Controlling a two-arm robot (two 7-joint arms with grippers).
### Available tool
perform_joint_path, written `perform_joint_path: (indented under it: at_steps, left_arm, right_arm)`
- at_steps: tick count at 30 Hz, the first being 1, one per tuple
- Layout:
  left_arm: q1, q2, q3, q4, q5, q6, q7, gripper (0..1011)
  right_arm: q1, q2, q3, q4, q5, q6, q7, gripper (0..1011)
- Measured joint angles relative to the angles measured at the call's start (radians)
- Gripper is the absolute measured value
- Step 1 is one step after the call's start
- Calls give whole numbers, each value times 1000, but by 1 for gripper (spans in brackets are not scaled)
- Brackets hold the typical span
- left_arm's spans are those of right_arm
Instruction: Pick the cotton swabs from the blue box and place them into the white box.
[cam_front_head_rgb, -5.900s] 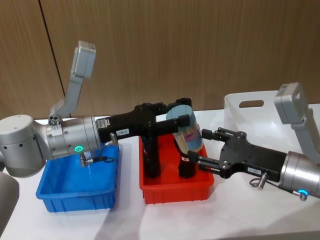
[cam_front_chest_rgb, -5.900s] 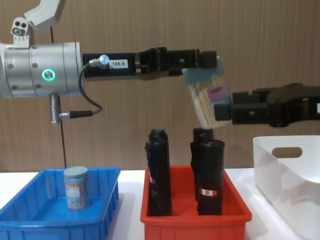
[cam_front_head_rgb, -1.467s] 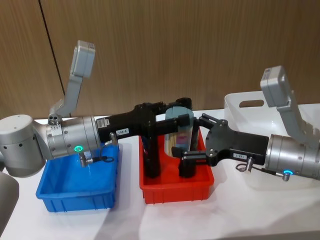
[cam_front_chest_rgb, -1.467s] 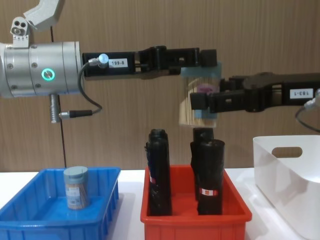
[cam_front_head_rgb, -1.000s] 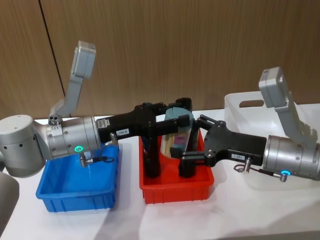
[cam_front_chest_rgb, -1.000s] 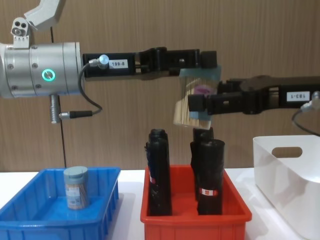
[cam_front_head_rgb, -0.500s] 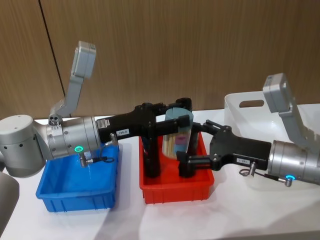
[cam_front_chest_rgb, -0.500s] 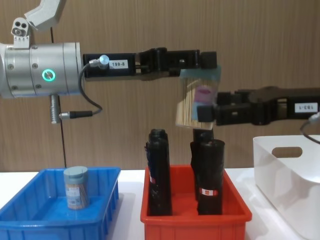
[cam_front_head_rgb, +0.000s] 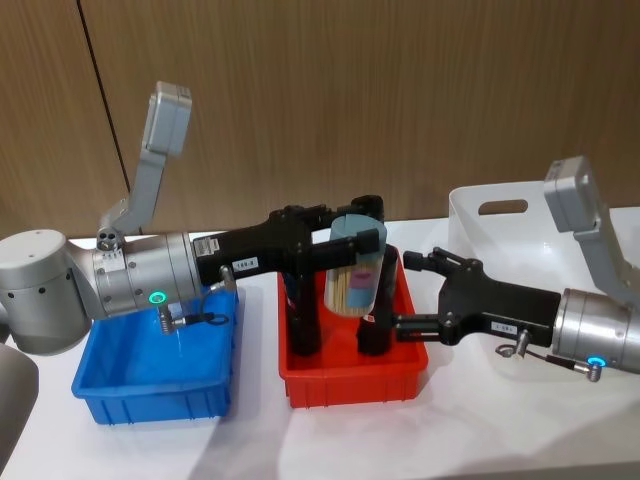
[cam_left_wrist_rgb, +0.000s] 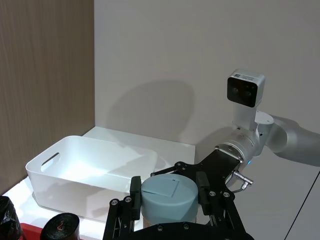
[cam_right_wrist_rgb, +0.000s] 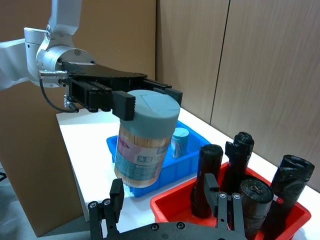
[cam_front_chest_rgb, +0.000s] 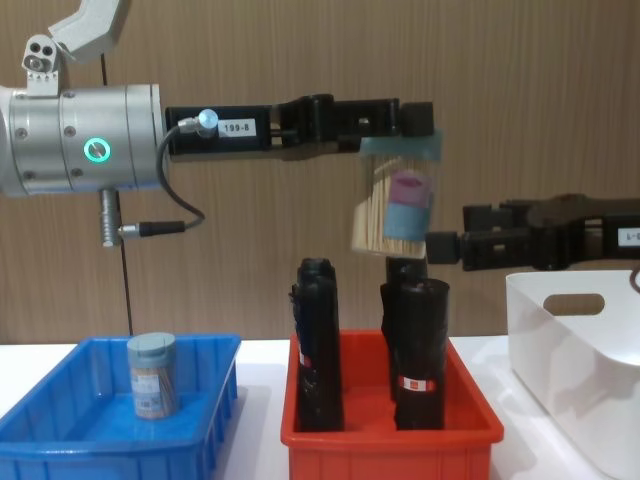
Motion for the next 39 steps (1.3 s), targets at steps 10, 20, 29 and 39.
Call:
perform_joint_path:
  at_steps: [10, 20, 29, 39]
  left_arm:
    - [0, 0, 0, 0, 0, 0, 0, 668]
    - [0, 0, 0, 0, 0, 0, -1, 668]
    - [0, 0, 0, 0, 0, 0, -1, 668]
    - [0, 0, 0, 0, 0, 0, -2, 668]
  right_arm:
    - [15, -5, -3, 30, 4, 5, 3, 1003]
    - [40, -20, -14, 60, 6, 7, 18, 1003]
    - [59, -33, -23, 73, 19, 10, 33, 1003]
    - [64, -34, -28, 67, 46, 20, 52, 1003]
